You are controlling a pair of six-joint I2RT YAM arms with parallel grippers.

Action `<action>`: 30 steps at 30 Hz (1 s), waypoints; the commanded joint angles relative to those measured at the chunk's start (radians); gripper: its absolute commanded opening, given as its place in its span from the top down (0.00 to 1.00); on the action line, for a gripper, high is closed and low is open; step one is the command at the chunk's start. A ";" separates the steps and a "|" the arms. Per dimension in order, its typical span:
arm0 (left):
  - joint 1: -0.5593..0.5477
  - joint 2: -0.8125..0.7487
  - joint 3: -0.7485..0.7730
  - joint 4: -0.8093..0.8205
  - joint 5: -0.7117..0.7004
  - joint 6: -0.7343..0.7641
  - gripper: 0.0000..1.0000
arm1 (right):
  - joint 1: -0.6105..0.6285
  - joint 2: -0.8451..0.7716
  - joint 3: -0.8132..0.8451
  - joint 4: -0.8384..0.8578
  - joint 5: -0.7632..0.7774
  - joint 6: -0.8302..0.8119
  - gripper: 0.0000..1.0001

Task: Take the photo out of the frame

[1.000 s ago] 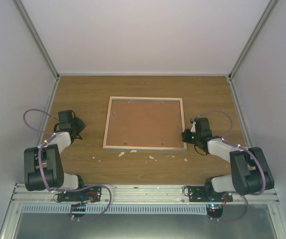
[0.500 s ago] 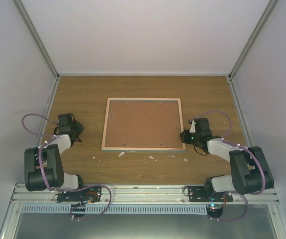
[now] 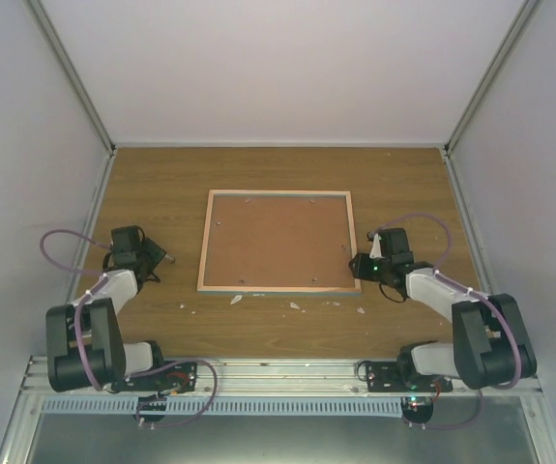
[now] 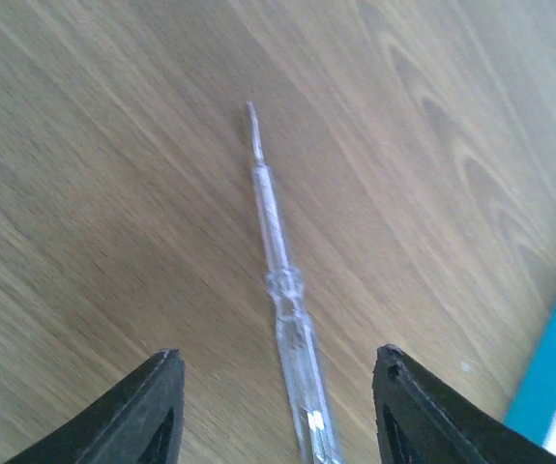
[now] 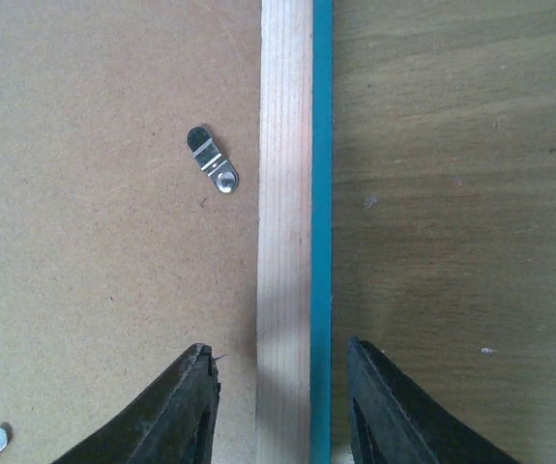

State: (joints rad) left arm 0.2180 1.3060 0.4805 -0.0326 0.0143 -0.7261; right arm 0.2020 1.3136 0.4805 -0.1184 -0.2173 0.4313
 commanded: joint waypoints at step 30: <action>-0.410 -0.438 -0.292 -0.096 0.391 -0.290 0.18 | 0.038 0.084 0.098 -0.147 -0.071 -0.051 0.43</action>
State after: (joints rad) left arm -0.1810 0.8196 0.1928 -0.1917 0.3874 -0.9886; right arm 0.2218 1.3666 0.5541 -0.2489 -0.2638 0.3958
